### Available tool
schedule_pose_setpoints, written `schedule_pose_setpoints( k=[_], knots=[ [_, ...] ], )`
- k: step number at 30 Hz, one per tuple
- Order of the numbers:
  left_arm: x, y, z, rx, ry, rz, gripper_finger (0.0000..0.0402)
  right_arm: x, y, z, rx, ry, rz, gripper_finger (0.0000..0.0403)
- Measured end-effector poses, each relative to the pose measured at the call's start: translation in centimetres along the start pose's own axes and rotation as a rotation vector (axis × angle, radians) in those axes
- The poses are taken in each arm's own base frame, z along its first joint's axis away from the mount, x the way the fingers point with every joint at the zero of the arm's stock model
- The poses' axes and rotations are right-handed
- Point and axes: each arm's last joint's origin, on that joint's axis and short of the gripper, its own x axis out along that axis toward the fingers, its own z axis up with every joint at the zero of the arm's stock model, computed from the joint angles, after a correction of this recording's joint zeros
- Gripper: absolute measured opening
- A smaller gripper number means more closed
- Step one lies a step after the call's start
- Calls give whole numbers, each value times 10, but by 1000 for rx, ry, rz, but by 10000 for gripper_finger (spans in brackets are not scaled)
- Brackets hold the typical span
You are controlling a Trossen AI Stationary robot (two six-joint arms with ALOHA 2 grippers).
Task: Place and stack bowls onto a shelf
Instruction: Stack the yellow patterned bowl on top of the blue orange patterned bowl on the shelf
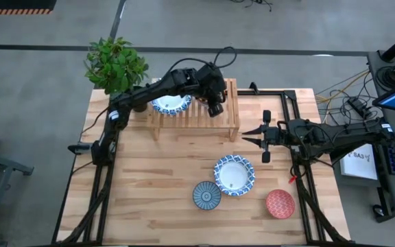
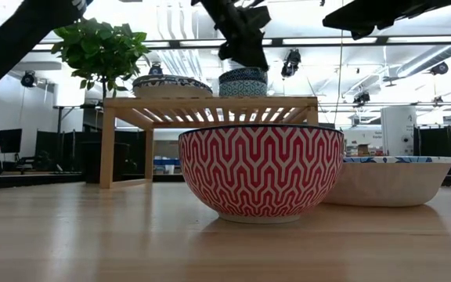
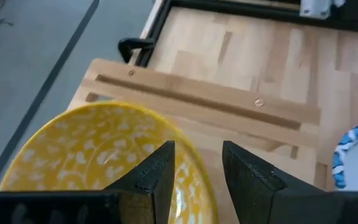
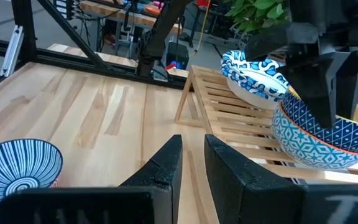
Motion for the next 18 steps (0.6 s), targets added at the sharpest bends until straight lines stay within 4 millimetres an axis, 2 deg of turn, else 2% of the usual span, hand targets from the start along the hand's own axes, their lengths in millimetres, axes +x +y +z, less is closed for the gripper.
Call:
schedule_pose_setpoints(
  k=[9, 18],
  knots=[
    [-2, 1, -8, -8, 87, 59, 117, 0, 0, 0, -5, 0, 0, 57],
    [-7, 4, 7, 29, -69, 76, 117, 0, 0, 0, -8, 0, 0, 57]
  ],
)
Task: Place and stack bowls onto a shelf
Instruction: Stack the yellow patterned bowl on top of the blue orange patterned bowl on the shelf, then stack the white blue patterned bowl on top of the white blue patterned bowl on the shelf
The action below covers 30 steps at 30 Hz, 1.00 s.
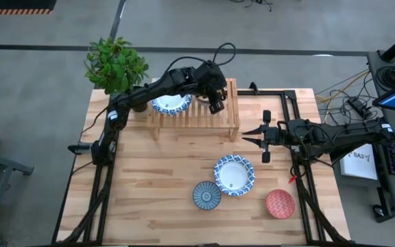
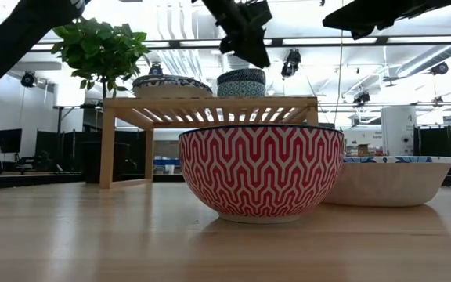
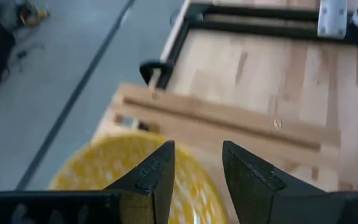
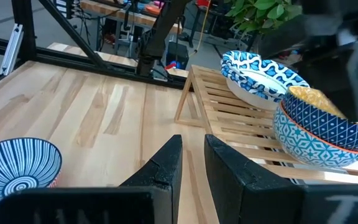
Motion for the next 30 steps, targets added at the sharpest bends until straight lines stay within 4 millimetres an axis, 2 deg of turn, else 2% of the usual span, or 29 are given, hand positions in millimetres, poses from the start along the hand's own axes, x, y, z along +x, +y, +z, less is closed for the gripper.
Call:
schedule_pose_setpoints(
  k=[4, 9, 18, 24, 30],
  knots=[
    [3, 6, 4, 7, -52, 19, 117, 0, 0, 0, 0, 0, 0, 57],
    [14, 14, -1, -10, -16, 27, 117, 0, 0, 0, -1, 0, 0, 57],
    [16, 12, -7, -19, 46, 20, 117, 0, 0, 0, -3, 1, 0, 57],
    [2, 7, -6, -15, 58, 6, 117, 0, 0, 0, -5, 1, 0, 57],
    [-18, -17, -11, 42, 148, -48, 114, 0, 0, 0, -5, 1, 0, 57]
  ],
)
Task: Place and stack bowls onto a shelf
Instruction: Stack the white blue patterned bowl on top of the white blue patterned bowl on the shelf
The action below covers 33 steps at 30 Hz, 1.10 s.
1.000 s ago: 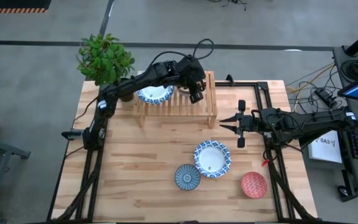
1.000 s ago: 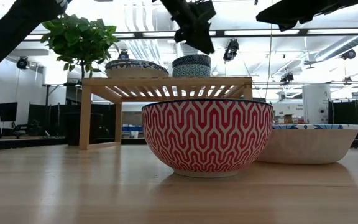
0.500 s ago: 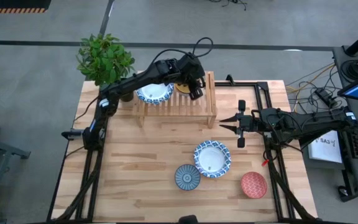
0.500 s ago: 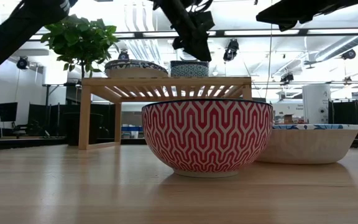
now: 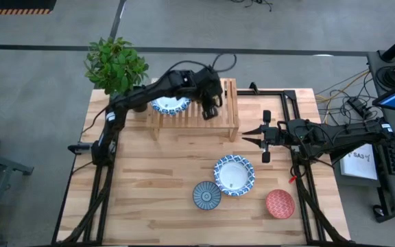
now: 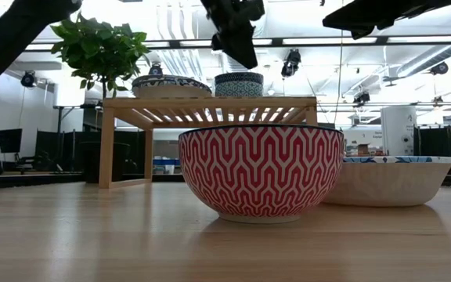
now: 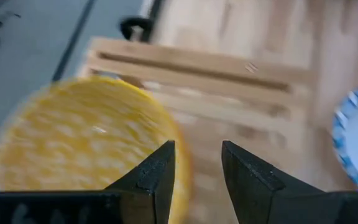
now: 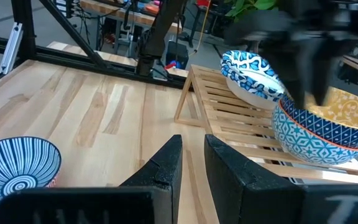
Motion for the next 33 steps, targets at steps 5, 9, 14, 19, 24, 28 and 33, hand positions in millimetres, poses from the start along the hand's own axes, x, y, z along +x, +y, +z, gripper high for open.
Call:
schedule_pose_setpoints(
  k=[5, 9, 14, 19, 24, 28, 33],
  knots=[
    [-10, -34, -6, 102, 70, -59, 104, 0, 0, 0, 4, 3, -12, 57],
    [-16, -59, -6, 195, 73, -96, 95, 0, -1, -1, 22, 18, -57, 57],
    [-28, -70, -10, 280, 96, -123, 85, 0, -2, -2, 32, 25, -66, 57],
    [-51, -59, -16, 270, 87, -118, 77, 1, -2, -2, 55, 26, -74, 57],
    [-75, -46, -27, 242, 35, -102, 72, 0, -2, -2, 73, 25, -75, 57],
    [-87, -43, -50, 207, -53, -91, 70, 2, -1, -2, 86, 30, -74, 57],
    [-92, -42, -96, 115, -179, -81, 70, 9, 1, -6, 158, 55, -72, 57]
  ],
)
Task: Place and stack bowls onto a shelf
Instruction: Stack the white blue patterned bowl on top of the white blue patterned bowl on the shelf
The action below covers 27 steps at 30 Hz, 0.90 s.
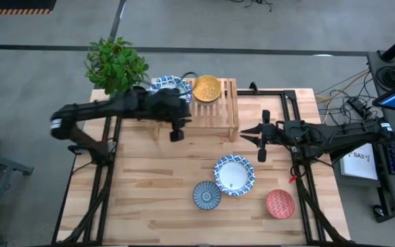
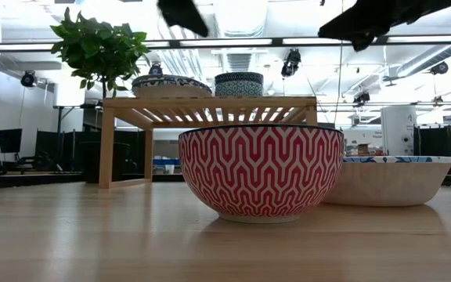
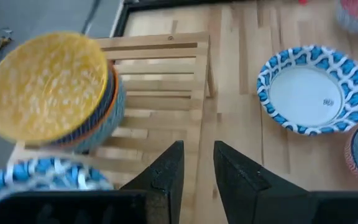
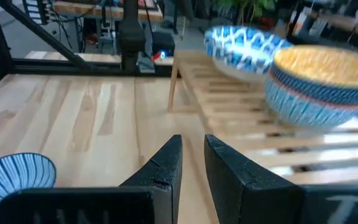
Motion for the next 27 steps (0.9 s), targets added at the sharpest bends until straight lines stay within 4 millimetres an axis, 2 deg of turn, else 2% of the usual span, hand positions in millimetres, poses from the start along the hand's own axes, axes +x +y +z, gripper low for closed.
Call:
schedule_pose_setpoints(
  k=[7, 13, 17, 21, 23, 27],
  knots=[
    [-25, -6, -62, -109, -174, 40, 70, 27, 8, -15, 182, 119, -5, 57],
    [-60, -5, -93, -133, -411, 84, 70, 55, 16, -22, 334, 207, -13, 57],
    [-86, -4, -110, -112, -550, 114, 70, 76, 22, -9, 369, 238, 24, 57],
    [-102, -5, -129, -106, -615, 129, 70, 96, 29, 11, 375, 321, 75, 57],
    [-107, -6, -139, -110, -637, 133, 70, 104, 30, 21, 378, 406, 60, 57],
    [-104, -10, -161, -110, -639, 133, 70, 117, 36, 33, 386, 644, 2, 57]
  ],
)
